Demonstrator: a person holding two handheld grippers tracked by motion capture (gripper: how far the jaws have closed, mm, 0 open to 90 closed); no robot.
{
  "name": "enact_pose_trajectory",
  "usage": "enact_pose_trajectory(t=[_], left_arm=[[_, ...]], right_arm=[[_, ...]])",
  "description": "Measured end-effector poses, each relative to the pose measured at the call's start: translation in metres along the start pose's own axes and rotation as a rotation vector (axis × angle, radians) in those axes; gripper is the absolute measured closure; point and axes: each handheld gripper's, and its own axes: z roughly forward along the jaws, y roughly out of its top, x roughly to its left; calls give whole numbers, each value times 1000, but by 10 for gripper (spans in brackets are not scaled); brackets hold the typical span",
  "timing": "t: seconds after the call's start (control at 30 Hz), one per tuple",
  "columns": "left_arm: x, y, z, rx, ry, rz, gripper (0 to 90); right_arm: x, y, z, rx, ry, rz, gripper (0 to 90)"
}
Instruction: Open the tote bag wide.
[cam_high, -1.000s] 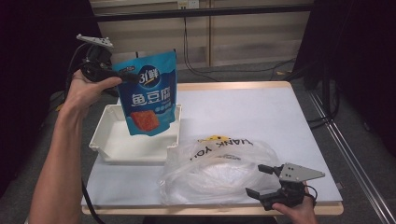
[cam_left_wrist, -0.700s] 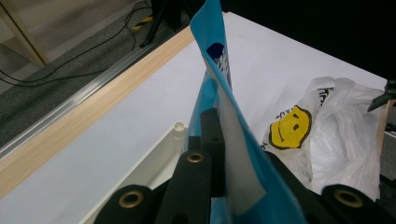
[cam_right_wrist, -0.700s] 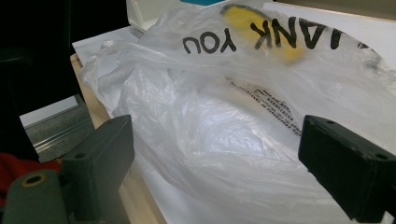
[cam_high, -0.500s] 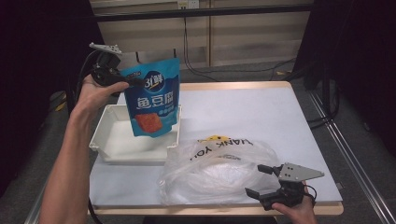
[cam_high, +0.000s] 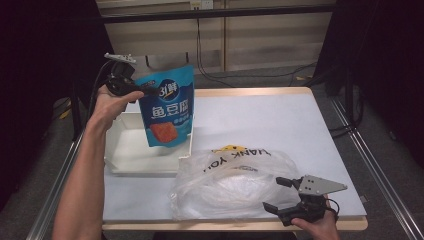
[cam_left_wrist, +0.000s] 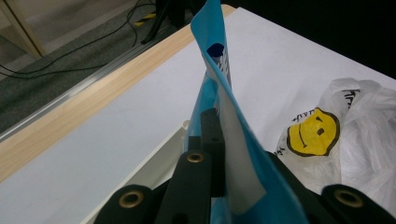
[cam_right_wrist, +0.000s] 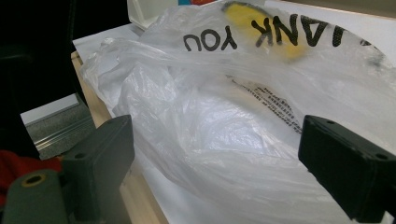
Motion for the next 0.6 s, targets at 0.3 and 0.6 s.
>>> enact_pose_trajectory(t=[0.3, 0.6], left_arm=[[6, -3, 8, -3, -4, -15, 900], [14, -6, 14, -1, -7, -30, 900]], right_arm=[[0, 0, 1, 4, 3, 1, 105], [0, -1, 0, 5, 4, 2, 104]])
